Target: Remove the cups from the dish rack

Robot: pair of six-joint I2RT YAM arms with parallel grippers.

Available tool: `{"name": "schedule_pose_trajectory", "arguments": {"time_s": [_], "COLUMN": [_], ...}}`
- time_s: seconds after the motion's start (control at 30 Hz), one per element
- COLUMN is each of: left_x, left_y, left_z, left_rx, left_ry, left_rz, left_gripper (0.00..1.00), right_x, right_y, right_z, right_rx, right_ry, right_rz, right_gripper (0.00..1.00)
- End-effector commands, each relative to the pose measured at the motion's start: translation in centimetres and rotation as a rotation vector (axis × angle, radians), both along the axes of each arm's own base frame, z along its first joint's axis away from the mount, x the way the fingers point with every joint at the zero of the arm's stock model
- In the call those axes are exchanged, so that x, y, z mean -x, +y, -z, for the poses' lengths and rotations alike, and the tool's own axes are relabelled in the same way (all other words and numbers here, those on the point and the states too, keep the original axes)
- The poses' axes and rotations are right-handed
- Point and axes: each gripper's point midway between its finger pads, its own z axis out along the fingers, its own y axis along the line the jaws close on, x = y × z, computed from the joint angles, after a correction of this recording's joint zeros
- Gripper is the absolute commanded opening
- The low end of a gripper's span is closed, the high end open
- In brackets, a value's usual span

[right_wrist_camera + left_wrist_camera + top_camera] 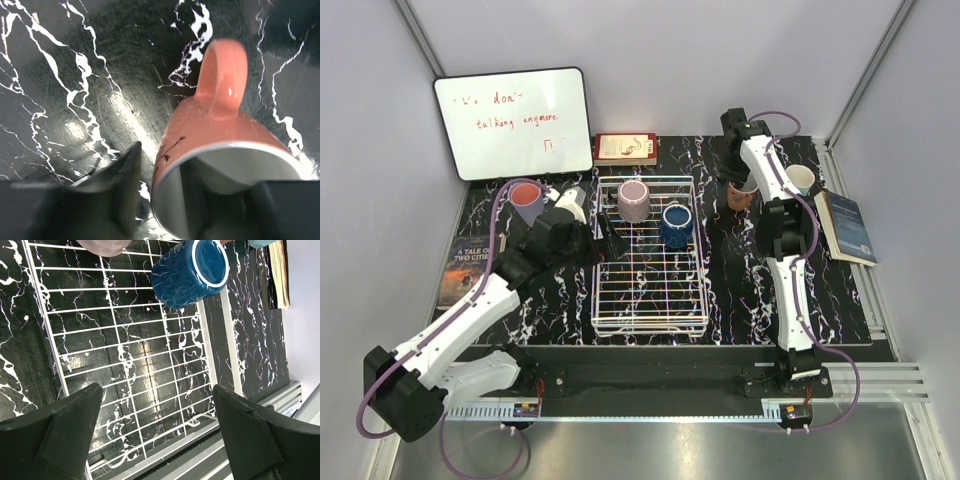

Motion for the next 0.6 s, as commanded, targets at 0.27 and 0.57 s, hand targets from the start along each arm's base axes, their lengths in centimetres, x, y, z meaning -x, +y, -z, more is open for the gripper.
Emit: {"name": "schedule_pose_trajectory", "arguments": {"time_s": [0.27,0.57], "left_x": [-0.9,-5.8], "left_y": [0.0,0.9], "left_z": [-1.8,-2.9], "left_rx": [-0.017,-0.211], "left_ry": [-0.085,-0.147], "left_rz": [0.010,-0.069], "left_gripper": [0.95,0.97], "right_x": [-1.5,4.6], "right_y": [2.6,8.6], "right_z": [-13.7,-25.6], "right_rx": [-0.141,-0.078], "right_ry": [-0.317,-0.582], "right_rz": [-0.064,-0.248], "right_gripper": [0.81,0.86]}}
